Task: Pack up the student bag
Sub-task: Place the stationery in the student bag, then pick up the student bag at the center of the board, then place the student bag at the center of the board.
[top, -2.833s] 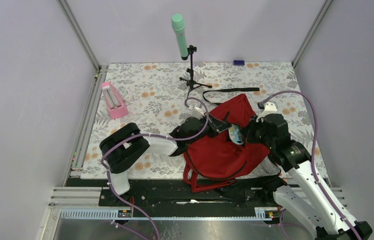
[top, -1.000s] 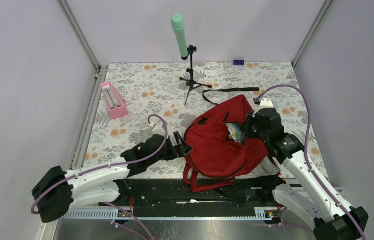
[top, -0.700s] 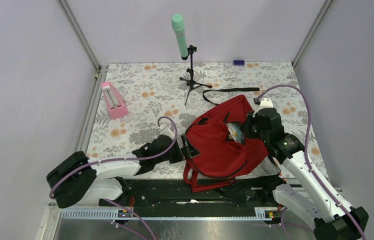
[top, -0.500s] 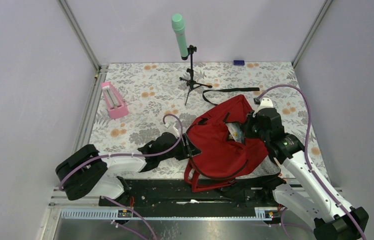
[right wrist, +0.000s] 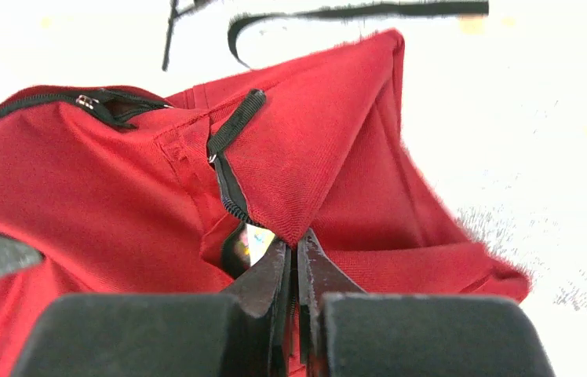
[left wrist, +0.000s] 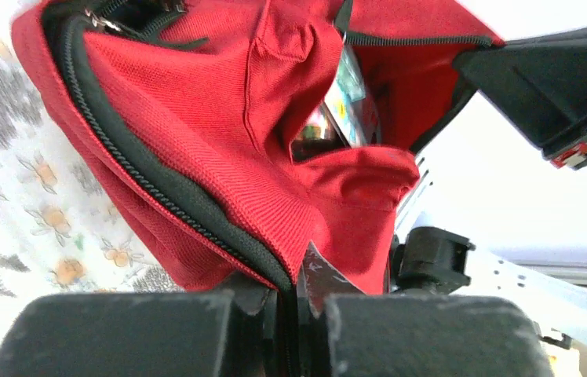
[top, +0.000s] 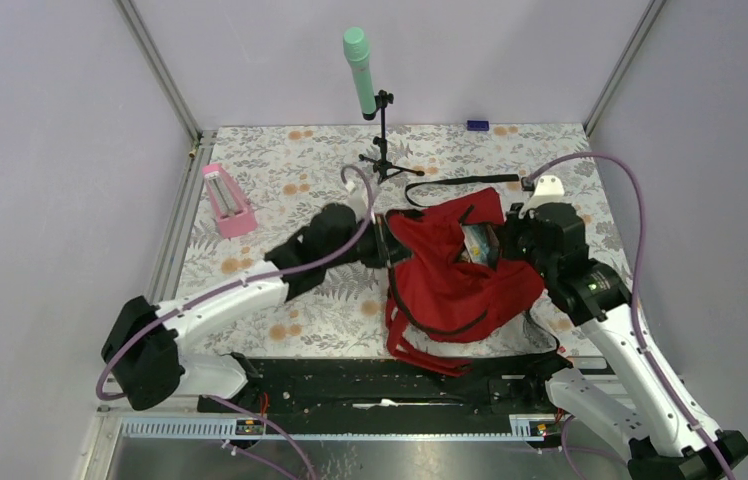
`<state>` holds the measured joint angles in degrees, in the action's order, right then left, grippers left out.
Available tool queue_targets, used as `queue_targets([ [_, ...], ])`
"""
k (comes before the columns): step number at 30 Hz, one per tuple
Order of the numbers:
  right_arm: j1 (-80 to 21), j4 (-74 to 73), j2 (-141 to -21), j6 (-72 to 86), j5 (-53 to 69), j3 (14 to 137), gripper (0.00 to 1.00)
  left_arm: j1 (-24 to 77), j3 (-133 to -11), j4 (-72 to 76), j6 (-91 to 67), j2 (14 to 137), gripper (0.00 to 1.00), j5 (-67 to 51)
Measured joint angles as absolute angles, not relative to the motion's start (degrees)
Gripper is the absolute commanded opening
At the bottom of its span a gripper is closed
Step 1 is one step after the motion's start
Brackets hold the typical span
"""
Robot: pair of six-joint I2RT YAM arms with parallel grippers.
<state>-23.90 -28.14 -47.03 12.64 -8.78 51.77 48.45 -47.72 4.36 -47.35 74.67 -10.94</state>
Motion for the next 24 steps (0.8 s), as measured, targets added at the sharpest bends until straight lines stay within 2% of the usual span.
queue_targets([
  [8,-23.99,-31.31,-47.53,8.01,-4.16,64.2,0.0,34.15,-64.58,-11.7,-37.12,70.15,0.0,-20.69],
  [12,-25.65,-30.65,-50.04,7.97,0.86,67.07,0.0,27.03,-66.78,-17.3,-34.72,68.23,0.0,-25.17],
  [16,-31.94,-29.26,-53.93,8.29,1.61,67.37,0.0,20.67,-66.59,-22.7,-32.77,66.43,0.0,-27.68],
  [21,-36.64,-23.97,-58.28,12.62,2.28,64.45,0.0,13.91,-64.03,-29.47,-29.26,62.96,0.01,-23.49],
  [22,-37.23,-22.0,-58.78,13.93,2.26,63.26,0.0,13.13,-63.31,-31.62,-28.14,61.91,0.11,-20.75],
  [24,-38.11,-18.5,-59.59,16.38,2.28,61.12,0.0,12.47,-62.3,-33.95,-26.85,60.75,0.44,-17.08],
])
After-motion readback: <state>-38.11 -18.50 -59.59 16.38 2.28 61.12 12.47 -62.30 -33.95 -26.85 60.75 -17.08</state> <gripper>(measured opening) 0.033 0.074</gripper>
